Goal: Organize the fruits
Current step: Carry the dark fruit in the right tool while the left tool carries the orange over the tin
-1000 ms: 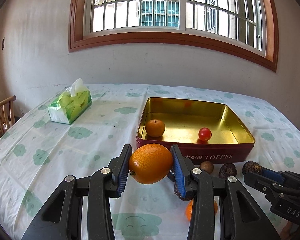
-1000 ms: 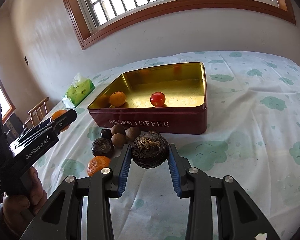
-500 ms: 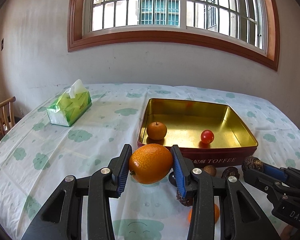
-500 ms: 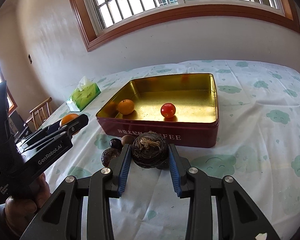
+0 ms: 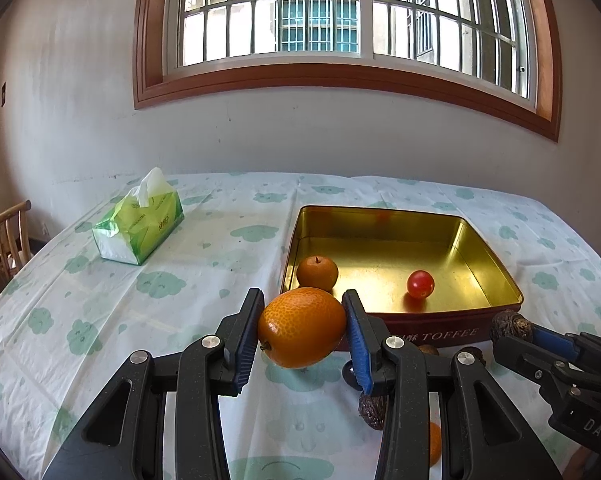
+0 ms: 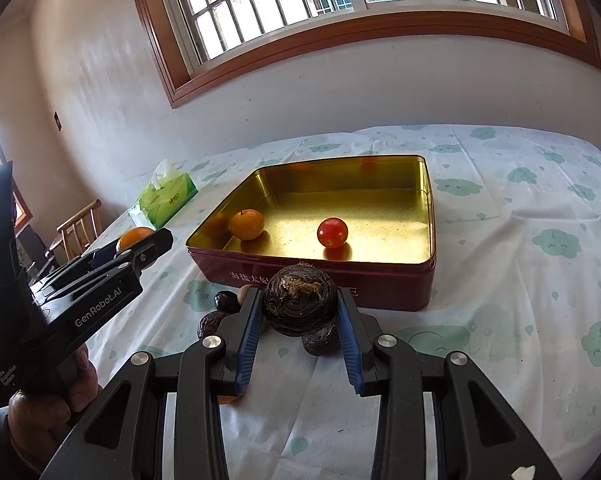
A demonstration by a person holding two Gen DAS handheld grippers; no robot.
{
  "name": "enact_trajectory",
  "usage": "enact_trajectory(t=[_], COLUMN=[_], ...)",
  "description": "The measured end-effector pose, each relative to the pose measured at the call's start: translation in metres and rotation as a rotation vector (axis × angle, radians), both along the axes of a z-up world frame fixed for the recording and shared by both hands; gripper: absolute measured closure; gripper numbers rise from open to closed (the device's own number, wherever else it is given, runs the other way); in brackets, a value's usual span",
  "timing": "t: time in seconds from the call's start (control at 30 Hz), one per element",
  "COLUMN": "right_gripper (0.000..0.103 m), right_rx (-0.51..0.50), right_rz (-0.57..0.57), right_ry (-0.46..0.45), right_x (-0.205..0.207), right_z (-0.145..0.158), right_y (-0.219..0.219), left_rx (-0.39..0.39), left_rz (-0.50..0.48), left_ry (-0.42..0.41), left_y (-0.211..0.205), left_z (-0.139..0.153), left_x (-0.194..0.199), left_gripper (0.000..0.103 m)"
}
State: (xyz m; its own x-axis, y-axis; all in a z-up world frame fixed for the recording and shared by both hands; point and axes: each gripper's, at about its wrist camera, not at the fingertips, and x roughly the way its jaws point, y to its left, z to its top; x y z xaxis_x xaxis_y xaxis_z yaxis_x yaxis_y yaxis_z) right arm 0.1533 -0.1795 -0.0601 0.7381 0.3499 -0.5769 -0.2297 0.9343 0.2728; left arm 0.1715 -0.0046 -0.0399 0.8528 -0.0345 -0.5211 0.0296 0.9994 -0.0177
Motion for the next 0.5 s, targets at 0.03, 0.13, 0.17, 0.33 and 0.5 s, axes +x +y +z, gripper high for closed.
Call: enact_trajectory(t=[0.03,0.13,0.17,0.33,0.5], right_gripper=[0.070,0.070,0.069,0.069,0.069], right_rx=[-0.001,0.000,0.000,-0.002,-0.003], right_rz=[0.001,0.000,-0.001,-0.002,-0.003], right_ry=[0.000,0.004,0.004,0.005,0.002], right_x=[0.001,0.004,0.005,0.010,0.015], right_z=[0.000,0.000,0.000,-0.001,-0.001], right_y=[0.000,0.000,0.000,0.000,0.000], left_rx=[0.001,0.006,0.007,0.009,0.009], left_rz=[-0.001,-0.005,-0.005,-0.006,-0.009], left_ry=[-0.001,0.000,0.000,0.001,0.005], left_y=[0.000,-0.001,-0.001,-0.001,-0.001], left_z=[0.000,0.000,0.000,-0.001,-0.001], left_x=[0.001,0.003,0.004,0.007,0.014], left_gripper=[0.062,0.062,0.062,0.062,0.062])
